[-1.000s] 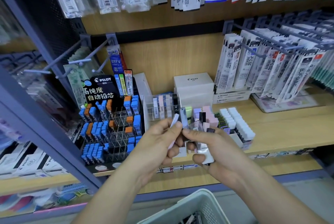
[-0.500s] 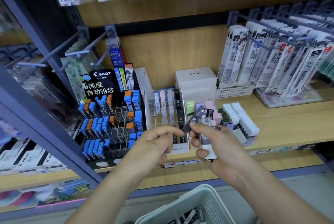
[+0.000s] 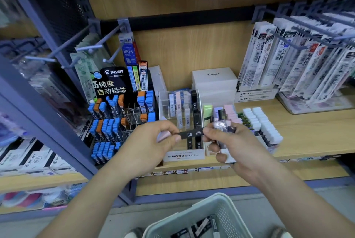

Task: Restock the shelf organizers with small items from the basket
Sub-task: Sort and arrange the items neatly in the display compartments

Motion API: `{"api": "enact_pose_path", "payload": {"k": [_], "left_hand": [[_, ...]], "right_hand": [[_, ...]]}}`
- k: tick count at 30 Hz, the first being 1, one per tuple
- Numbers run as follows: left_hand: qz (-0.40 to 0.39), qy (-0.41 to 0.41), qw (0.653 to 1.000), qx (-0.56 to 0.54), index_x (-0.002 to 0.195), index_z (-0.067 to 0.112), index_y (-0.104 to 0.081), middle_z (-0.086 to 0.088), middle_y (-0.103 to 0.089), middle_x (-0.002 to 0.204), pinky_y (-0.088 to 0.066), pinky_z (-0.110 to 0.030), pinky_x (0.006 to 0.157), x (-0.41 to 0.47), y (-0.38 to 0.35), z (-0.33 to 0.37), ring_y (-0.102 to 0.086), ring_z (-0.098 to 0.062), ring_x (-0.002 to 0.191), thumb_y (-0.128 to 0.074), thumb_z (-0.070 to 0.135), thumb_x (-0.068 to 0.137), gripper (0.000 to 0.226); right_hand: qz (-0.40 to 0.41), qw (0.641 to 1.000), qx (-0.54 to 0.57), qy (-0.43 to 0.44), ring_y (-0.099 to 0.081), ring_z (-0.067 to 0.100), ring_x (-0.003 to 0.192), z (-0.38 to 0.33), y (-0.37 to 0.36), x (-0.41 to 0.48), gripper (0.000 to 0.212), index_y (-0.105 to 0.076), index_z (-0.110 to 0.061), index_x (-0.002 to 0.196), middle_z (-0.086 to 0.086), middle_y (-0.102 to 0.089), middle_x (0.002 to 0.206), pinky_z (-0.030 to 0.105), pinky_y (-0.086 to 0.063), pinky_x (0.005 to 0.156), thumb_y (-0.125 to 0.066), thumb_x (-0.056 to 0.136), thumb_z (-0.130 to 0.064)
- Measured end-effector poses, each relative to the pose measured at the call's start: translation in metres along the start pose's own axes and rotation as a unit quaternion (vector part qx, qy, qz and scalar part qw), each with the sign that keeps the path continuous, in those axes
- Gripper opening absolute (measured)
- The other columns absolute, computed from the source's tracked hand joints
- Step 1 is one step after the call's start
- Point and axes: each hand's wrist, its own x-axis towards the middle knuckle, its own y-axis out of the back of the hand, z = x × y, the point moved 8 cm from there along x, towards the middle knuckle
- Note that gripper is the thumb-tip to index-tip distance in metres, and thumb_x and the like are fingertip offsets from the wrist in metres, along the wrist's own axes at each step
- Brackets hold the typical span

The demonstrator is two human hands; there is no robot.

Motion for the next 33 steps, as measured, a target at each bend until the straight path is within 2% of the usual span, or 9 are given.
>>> {"api": "enact_pose_path", "payload": {"k": [2,6,9,14,18,21,23,26,33], "left_hand": [[0.021,-0.004,0.999,-0.029,0.088,0.033,-0.062,0.019,-0.064,0.082,-0.037,-0.009,0.062,0.005,0.003,0.001,-0.054,0.011,0.070,-0.055,0.032,0.094,0.010],[0.036,0.000,0.986,-0.165,0.096,0.022,-0.065,0.021,-0.059,0.061,-0.034,-0.014,0.050,0.009,0.003,0.004,-0.043,0.001,0.043,-0.051,0.023,0.097,0.014],[0.053,0.018,0.978,-0.201,0.095,0.023,-0.066,0.022,-0.055,0.055,-0.036,-0.018,0.045,0.015,0.003,0.000,-0.038,-0.003,0.041,-0.058,0.016,0.094,0.010],[0.082,0.003,0.983,-0.162,0.108,0.040,-0.056,-0.021,-0.061,0.084,-0.042,-0.025,0.053,0.032,0.009,-0.006,-0.044,-0.007,0.046,-0.065,0.014,0.089,0.034],[0.080,0.009,0.995,-0.058,0.104,0.045,-0.051,0.003,-0.063,0.082,-0.047,-0.029,0.048,0.045,-0.010,-0.015,-0.059,-0.017,0.052,-0.066,0.021,0.088,0.033],[0.052,0.007,0.998,0.030,0.110,0.042,-0.049,0.003,-0.063,0.077,-0.032,-0.020,0.038,0.052,-0.033,-0.017,-0.036,-0.007,0.031,-0.065,0.025,0.090,0.031],[0.044,-0.009,0.996,0.071,0.115,0.040,-0.049,0.006,-0.063,0.078,-0.028,-0.020,0.038,0.055,-0.042,-0.017,-0.034,-0.006,0.034,-0.064,0.026,0.090,0.032],[0.043,-0.022,0.994,0.103,0.114,0.040,-0.048,0.009,-0.047,0.059,-0.027,-0.024,0.040,0.057,-0.052,-0.021,-0.036,-0.010,0.039,-0.064,0.028,0.090,0.030],[0.053,-0.021,0.994,0.097,0.100,0.044,-0.043,0.004,-0.068,0.084,-0.041,-0.025,0.042,0.064,-0.062,-0.031,-0.045,-0.006,0.040,-0.068,0.025,0.087,0.034]], "right_hand": [[-0.010,1.000,-0.022,-0.011,-0.045,0.013,0.053,0.003,0.000,0.001,0.004,-0.064,-0.008,0.087,0.010,-0.071,0.075,0.021,-0.031,0.041,-0.068,0.088,-0.010],[-0.064,0.995,-0.054,-0.048,-0.047,0.013,0.054,0.019,-0.014,0.000,0.005,-0.063,-0.011,0.086,0.012,-0.074,0.081,0.021,-0.032,0.042,-0.066,0.090,-0.011],[-0.075,0.993,-0.065,-0.057,-0.047,0.012,0.054,0.029,-0.022,0.000,0.006,-0.061,-0.010,0.091,0.009,-0.074,0.080,0.021,-0.032,0.042,-0.066,0.090,-0.013],[0.014,0.998,-0.049,-0.029,-0.043,0.012,0.048,0.020,0.000,0.006,0.010,-0.063,-0.010,0.082,0.005,-0.062,0.066,0.022,-0.032,0.040,-0.066,0.090,-0.013],[0.084,0.996,0.004,-0.015,-0.041,0.014,0.051,0.007,0.026,0.006,0.004,-0.064,-0.007,0.087,0.005,-0.053,0.066,0.023,-0.030,0.041,-0.064,0.090,-0.010],[0.082,0.996,0.010,-0.012,-0.041,0.015,0.055,0.004,0.031,0.005,0.003,-0.065,-0.008,0.088,0.005,-0.053,0.069,0.023,-0.030,0.043,-0.065,0.088,-0.011],[0.077,0.997,0.011,-0.010,-0.041,0.015,0.055,0.005,0.033,0.004,0.002,-0.066,-0.010,0.086,0.005,-0.054,0.068,0.023,-0.030,0.043,-0.066,0.088,-0.011],[0.067,0.998,0.017,-0.005,-0.041,0.015,0.054,0.004,0.035,0.001,0.004,-0.065,-0.012,0.084,0.004,-0.052,0.067,0.024,-0.031,0.043,-0.067,0.087,-0.012],[0.050,0.998,0.035,-0.006,-0.040,0.016,0.055,0.004,0.032,-0.009,0.001,-0.065,-0.010,0.087,0.005,-0.052,0.067,0.023,-0.030,0.043,-0.066,0.087,-0.010]]}}
